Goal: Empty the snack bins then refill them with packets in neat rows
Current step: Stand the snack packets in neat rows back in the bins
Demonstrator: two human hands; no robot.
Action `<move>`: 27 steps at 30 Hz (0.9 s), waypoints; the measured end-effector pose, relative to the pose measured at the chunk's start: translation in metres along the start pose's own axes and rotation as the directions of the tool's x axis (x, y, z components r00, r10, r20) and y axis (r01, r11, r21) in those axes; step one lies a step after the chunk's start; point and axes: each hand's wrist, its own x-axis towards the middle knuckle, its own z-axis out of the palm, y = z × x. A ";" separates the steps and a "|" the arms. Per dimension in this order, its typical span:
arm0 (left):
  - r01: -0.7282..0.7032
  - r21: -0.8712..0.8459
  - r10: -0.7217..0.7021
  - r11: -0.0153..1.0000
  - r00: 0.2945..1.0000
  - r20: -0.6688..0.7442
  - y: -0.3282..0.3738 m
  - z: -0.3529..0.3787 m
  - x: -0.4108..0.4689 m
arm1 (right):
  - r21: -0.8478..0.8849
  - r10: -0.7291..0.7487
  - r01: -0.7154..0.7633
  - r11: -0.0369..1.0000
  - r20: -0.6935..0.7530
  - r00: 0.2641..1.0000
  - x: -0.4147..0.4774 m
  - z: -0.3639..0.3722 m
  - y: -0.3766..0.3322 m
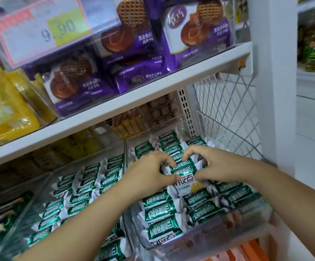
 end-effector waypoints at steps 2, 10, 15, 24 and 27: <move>0.015 0.019 -0.015 1.000 1.000 0.009 0.000 0.000 0.002 | 0.011 0.002 -0.002 1.000 -0.011 1.000 0.002 0.001 0.001; 0.044 0.000 -0.043 0.999 0.991 -0.125 -0.002 -0.002 -0.006 | -0.125 -0.104 0.094 0.988 -0.073 0.992 0.001 0.004 0.002; 0.236 0.194 -0.217 0.952 0.969 -0.115 -0.027 -0.020 0.006 | -0.196 -0.105 0.081 0.977 -0.116 0.988 -0.008 -0.002 -0.004; 0.153 0.343 -0.196 0.927 0.976 0.096 -0.042 -0.016 0.049 | -0.374 -0.086 0.059 0.925 -0.056 0.995 0.001 0.014 -0.012; 0.190 0.378 -0.257 0.906 0.957 0.135 -0.042 -0.017 0.057 | -0.358 -0.076 0.051 0.932 -0.055 0.996 0.005 0.017 -0.010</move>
